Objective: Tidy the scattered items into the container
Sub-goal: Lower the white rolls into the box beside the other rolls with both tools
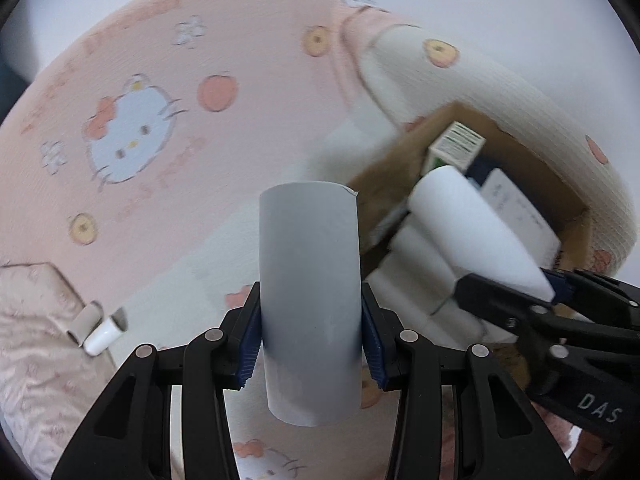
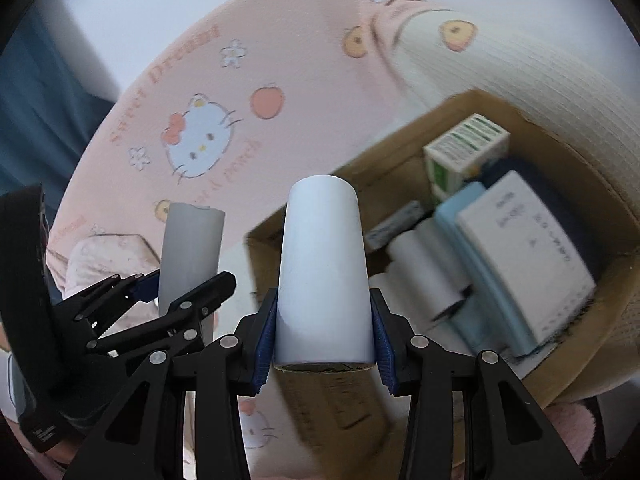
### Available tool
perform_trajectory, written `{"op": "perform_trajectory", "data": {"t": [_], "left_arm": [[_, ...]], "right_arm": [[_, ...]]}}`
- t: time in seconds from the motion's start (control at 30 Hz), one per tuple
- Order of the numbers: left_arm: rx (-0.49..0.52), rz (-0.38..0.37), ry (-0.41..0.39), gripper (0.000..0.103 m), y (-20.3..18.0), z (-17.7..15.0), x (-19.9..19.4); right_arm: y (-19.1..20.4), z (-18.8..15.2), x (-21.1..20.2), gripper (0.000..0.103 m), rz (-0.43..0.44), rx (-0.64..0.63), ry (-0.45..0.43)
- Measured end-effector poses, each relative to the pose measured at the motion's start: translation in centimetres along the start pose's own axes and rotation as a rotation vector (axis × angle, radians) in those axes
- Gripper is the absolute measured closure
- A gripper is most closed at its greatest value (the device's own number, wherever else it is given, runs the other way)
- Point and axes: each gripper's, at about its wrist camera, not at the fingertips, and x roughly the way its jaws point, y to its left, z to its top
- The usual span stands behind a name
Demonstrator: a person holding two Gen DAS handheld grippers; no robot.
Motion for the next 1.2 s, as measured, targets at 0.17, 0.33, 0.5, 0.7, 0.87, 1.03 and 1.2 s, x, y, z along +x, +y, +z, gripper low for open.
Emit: {"op": "perform_trajectory", "data": {"t": [0.17, 0.33, 0.5, 0.7, 0.87, 1.03, 1.2], "left_arm": [[0.016, -0.080, 0.035, 0.056, -2.3, 1.1, 1.4], [-0.015, -0.144, 0.112, 0.056, -3.0, 1.8, 4.1], [-0.015, -0.138, 0.135, 0.056, -3.4, 2.1, 5.4], [0.026, -0.131, 0.139, 0.056, -4.0, 1.8, 6.2], [0.000, -0.155, 0.145, 0.056, -3.2, 1.9, 6.1], [-0.030, -0.192, 0.154, 0.056, -2.3, 2.4, 6.1], [-0.065, -0.235, 0.161, 0.056, -1.3, 2.6, 6.4]], "right_arm": [[-4.6, 0.8, 0.4, 0.063, 0.086, 0.078, 0.032], [-7.4, 0.8, 2.6, 0.063, 0.136, 0.131, 0.107], [-8.0, 0.2, 5.2, 0.063, 0.067, 0.078, 0.207], [-8.6, 0.0, 7.1, 0.063, 0.040, 0.038, 0.289], [-8.4, 0.1, 8.1, 0.063, 0.068, -0.019, 0.337], [-8.3, 0.4, 8.5, 0.063, 0.100, -0.042, 0.379], [-7.9, 0.6, 8.9, 0.063, 0.102, -0.058, 0.414]]}}
